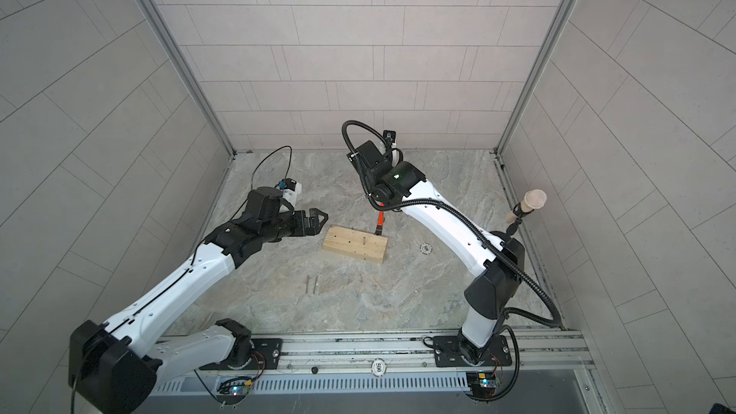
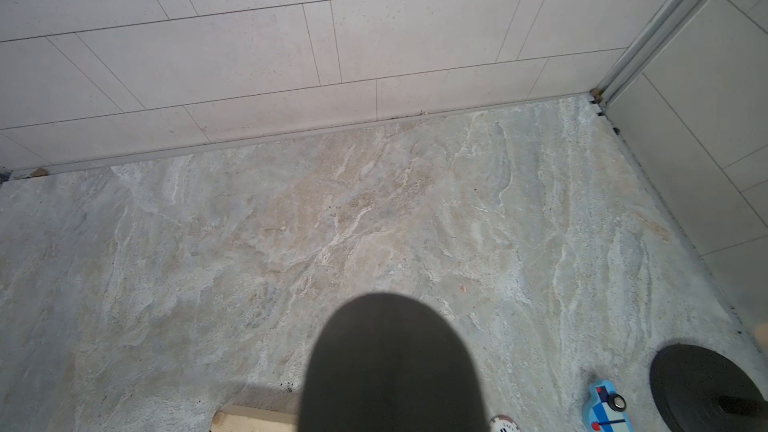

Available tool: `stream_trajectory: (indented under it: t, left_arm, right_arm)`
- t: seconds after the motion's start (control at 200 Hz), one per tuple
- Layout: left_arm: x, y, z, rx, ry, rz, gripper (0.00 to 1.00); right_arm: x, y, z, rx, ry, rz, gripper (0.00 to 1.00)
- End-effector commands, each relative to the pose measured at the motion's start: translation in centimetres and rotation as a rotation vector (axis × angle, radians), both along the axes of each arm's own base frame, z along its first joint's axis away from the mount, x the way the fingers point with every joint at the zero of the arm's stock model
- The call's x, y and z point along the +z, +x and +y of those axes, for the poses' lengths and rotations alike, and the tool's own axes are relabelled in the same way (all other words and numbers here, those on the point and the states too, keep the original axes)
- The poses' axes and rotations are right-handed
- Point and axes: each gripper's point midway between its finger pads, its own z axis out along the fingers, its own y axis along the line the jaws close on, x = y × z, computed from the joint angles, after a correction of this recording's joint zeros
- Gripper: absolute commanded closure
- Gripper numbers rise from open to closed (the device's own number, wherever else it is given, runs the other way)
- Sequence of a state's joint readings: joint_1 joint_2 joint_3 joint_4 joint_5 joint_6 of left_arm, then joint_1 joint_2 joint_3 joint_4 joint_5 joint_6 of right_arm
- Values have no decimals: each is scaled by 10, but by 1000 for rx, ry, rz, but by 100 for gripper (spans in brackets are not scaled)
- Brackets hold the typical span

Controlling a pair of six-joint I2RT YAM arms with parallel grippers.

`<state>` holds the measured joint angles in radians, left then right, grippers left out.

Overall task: Use a claw hammer to pull out a nail
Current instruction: Adjust the mounting plate at the center of the board.

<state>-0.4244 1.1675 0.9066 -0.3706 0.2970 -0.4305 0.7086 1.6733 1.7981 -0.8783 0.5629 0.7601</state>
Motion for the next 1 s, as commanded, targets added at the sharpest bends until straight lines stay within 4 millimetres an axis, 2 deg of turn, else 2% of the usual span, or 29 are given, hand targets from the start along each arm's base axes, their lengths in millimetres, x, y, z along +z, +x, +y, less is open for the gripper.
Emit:
stream_trajectory:
  t: [0.0, 0.185, 0.28, 0.556, 0.741, 0.996]
  left_arm:
    - [-12, -2, -9, -100, -1, 57, 0]
    - [-63, -6, -11, -144, 33, 173, 0]
    - [-81, -8, -15, -149, 19, 244, 0]
    - [-100, -5, -18, -119, 34, 317, 0]
    - [-115, -12, -24, -155, 72, 375, 0]
    - [-126, -22, -33, -208, 147, 405, 0]
  right_arm:
    - [34, -18, -28, -90, 22, -105, 100]
    - [32, -35, -40, -122, 21, -124, 100]
    - [31, -40, -42, -132, 25, -129, 100]
    - [20, -43, -42, -143, 15, -111, 100]
    - [17, -39, -40, -152, 8, -122, 100]
    - [12, -33, -35, -142, -22, -106, 100]
